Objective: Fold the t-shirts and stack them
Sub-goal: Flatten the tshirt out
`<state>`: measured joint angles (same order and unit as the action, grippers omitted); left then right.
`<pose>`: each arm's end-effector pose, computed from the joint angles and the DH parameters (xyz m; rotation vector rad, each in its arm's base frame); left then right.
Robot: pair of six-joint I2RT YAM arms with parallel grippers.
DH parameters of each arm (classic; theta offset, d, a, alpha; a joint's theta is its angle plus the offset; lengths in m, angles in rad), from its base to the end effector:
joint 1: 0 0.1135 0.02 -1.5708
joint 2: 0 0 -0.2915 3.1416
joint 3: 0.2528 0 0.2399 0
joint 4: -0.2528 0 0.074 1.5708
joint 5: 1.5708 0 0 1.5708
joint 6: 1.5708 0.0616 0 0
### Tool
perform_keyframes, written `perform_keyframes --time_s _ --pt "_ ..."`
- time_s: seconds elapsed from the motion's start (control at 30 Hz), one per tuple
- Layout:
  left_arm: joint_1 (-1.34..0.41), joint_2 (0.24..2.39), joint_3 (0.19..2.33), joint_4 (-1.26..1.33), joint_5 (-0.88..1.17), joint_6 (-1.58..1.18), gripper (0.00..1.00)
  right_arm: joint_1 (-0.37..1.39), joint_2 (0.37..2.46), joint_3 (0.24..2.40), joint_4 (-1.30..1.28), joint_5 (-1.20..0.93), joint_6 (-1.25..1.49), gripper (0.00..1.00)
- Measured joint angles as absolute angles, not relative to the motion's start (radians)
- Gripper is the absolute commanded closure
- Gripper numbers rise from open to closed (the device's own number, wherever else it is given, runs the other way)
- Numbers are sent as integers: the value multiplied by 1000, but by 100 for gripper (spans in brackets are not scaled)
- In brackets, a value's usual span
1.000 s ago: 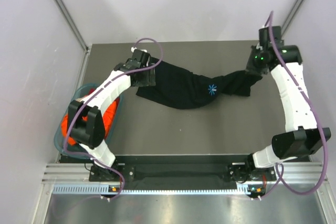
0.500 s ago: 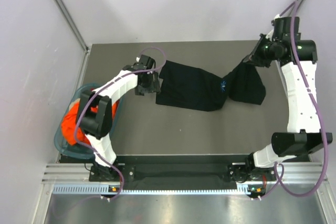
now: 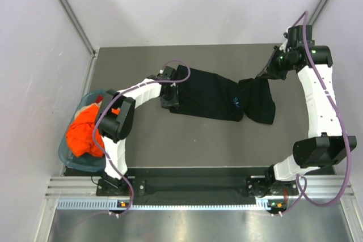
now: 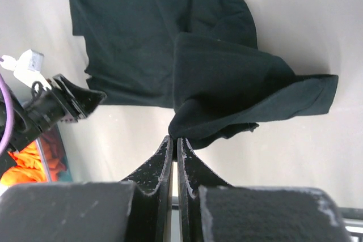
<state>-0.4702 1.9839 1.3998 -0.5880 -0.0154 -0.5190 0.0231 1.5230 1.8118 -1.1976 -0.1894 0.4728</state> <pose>0.3717 -0.1879 0.1775 -0.0719 2.7720 -0.2471 0.2940 0.0184 0.4222 0.4797 2.4646 0.4427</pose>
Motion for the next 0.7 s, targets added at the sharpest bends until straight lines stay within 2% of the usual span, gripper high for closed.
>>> perform_keyframes --time_s 0.03,0.07,0.1,0.27,0.37,0.53,0.7 --pt "-471 1989 1404 -579 -13 -521 74 23 1521 1805 -1198 -189 472 100" --pt "-470 1995 1409 -576 -8 -524 90 23 1519 1799 -1197 -189 471 100" --pt "-470 1999 1412 -575 -4 -529 100 23 1517 1794 -1197 -188 470 100" --pt "-471 1982 1416 -599 5 -525 100 24 1489 1793 -1201 -157 442 100" --pt "-473 1880 1406 -660 -8 -525 100 28 1468 1787 -1206 -104 418 100" --pt "-477 1464 1390 -720 -41 -539 100 31 1383 1727 -1227 -7 398 100" --pt "-478 966 1371 -733 -123 -596 100 31 1177 1683 -1250 88 424 100"
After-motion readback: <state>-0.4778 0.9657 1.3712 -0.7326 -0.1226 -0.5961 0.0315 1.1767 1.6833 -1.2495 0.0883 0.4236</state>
